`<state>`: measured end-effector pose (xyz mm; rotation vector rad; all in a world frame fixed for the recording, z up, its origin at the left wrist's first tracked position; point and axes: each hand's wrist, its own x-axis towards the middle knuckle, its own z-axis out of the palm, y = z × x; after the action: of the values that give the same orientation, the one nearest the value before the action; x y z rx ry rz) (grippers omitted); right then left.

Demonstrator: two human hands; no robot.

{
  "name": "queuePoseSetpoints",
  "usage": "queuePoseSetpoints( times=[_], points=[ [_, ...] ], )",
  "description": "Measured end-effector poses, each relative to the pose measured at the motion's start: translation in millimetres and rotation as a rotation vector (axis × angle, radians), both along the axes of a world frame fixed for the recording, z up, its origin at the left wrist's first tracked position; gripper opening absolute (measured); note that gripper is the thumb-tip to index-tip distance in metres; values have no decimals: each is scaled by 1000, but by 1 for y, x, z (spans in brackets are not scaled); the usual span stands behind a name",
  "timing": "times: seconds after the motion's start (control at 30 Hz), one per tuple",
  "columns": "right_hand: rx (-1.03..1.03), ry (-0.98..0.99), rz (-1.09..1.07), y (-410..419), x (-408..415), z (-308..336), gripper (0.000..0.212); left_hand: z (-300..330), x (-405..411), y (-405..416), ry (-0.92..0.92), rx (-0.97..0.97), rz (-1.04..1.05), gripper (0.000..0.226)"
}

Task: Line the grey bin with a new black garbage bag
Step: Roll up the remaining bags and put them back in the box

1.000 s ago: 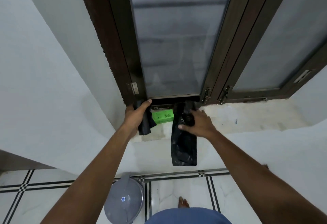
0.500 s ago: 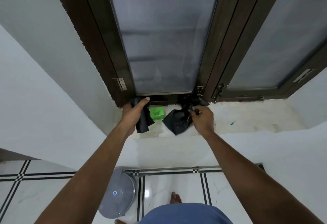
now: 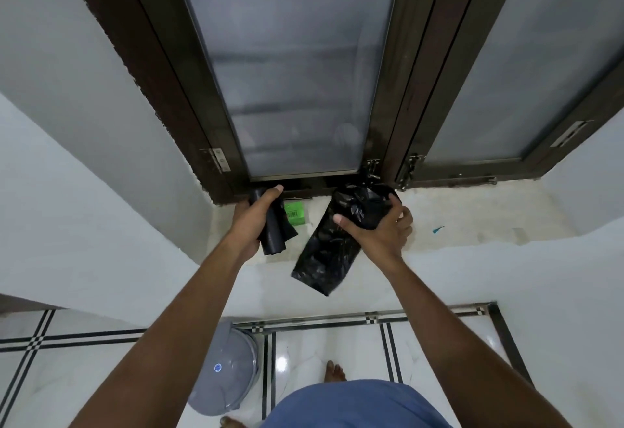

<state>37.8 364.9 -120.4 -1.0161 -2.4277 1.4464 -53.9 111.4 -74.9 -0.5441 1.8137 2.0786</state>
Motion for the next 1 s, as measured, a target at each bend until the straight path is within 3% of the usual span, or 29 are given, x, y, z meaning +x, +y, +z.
queuePoseSetpoints(
  times=[0.07, 0.27, 0.33, 0.43, 0.53, 0.73, 0.93, 1.0],
  points=[
    [107, 75, -44, -19, 5, 7, 122, 1, 0, -1, -10, 29, -6, 83],
    [381, 228, 263, -90, 27, 12, 82, 4, 1, -7, -70, 134, -81, 81],
    [185, 220, 333, -110, 27, 26, 83, 8, 2, -9, -72, 226, -120, 75],
    [-574, 65, 376, -137, 19, 58, 81, 17, 5, -13, -50, 398, -111, 60],
    [-879, 84, 292, -144, 7, 61, 57, 26, 6, -21, 16, 455, -83, 50],
    [-1128, 261, 225, -125, -14, 71, 38, 45, 13, -59, 28, 224, -236, 16],
    [-1026, 201, 426, -120, -22, 95, 44, 56, 8, -76, 28, -6, -496, 63],
    [-994, 175, 434, -126, -22, 96, 34, 59, 6, -79, 71, -75, -509, 58]
  ],
)
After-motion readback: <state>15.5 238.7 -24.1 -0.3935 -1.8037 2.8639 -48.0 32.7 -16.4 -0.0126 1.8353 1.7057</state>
